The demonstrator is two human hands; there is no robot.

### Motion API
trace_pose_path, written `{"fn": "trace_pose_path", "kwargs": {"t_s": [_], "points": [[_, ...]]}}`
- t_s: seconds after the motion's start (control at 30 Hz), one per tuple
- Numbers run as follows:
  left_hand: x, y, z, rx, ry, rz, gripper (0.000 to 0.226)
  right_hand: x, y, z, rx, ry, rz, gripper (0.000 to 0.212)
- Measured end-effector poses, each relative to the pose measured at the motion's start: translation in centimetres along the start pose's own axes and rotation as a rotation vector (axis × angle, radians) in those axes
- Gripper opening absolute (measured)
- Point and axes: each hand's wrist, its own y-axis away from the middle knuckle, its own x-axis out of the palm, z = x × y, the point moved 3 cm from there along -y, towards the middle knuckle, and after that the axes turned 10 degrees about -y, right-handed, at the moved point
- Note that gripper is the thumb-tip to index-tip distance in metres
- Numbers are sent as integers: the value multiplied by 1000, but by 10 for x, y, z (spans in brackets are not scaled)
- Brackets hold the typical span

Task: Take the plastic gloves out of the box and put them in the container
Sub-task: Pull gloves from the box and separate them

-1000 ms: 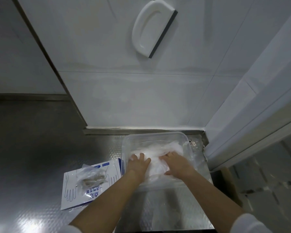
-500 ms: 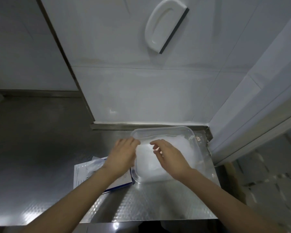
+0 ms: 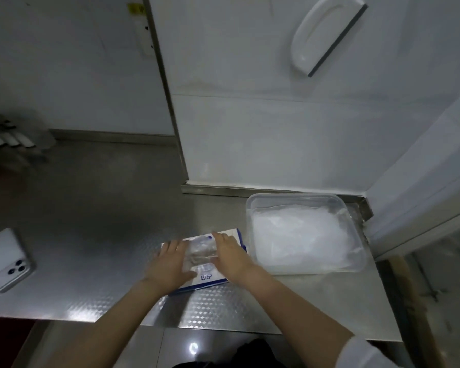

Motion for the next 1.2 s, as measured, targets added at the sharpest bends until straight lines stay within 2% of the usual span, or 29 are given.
{"fn": "trace_pose_path", "kwargs": {"t_s": [0.2, 0.27, 0.4, 0.6, 0.67, 0.77, 0.93, 1.0, 1.07, 1.13, 1.2], "points": [[5, 1, 0, -5, -40, -12, 74, 4, -8, -3, 80, 50, -81, 21], [6, 0, 1, -7, -28, -19, 76, 1, -8, -2, 95, 63, -105, 16], [5, 0, 2, -5, -10, -35, 74, -7, -8, 6, 48, 111, -160, 17], [6, 1, 2, -10, -20, -34, 75, -60, 1, 29, 1, 11, -449, 25], [6, 1, 3, -9, -15, -26, 76, -82, 5, 30, -6, -51, -510, 22], [5, 0, 4, 8, -27, -6, 76, -109, 14, 29, -13, -106, -534, 14], [-5, -11, 7, 42, 84, 156, 72, -133, 27, 22, -54, -146, -505, 20], [-20, -18, 6, 14, 247, 86, 59, -137, 33, 19, -80, -125, -485, 18], [-45, -20, 1, -22, 447, -98, 52, -140, 38, 17, -104, -100, -465, 18], [-72, -17, -11, -6, 609, -261, 50, -141, 42, 16, -117, -86, -442, 18], [-91, -14, -28, 68, 677, -292, 56, -140, 44, 15, -121, -102, -424, 18]]}}
